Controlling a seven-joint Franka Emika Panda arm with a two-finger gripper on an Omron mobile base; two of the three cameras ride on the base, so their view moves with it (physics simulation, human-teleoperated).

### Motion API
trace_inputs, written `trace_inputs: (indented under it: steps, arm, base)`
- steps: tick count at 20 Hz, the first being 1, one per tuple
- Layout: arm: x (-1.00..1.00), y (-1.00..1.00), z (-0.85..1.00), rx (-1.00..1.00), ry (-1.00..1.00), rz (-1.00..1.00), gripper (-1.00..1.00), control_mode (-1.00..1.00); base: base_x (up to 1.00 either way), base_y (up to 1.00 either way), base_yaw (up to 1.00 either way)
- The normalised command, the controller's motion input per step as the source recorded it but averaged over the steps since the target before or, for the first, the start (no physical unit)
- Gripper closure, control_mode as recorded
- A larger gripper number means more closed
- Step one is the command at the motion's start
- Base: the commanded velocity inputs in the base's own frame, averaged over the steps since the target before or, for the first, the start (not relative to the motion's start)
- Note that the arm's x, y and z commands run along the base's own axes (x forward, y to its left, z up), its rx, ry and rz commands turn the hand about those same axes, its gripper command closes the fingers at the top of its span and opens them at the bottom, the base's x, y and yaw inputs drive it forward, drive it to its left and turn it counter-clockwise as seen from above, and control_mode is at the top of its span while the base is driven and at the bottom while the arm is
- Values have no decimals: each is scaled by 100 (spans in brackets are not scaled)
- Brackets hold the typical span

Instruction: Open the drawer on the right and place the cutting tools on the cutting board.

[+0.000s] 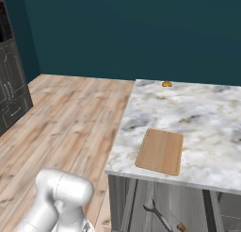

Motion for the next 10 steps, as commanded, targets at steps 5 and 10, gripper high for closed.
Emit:
trace_inputs:
  steps: [5, 10]
  arm:
    - [100, 35, 4, -3, 38, -10, -100, -100]
    - [88, 5, 0, -7, 26, 0, -100, -100]
  base:
    - [0, 0, 0]
    - [0, 0, 0]
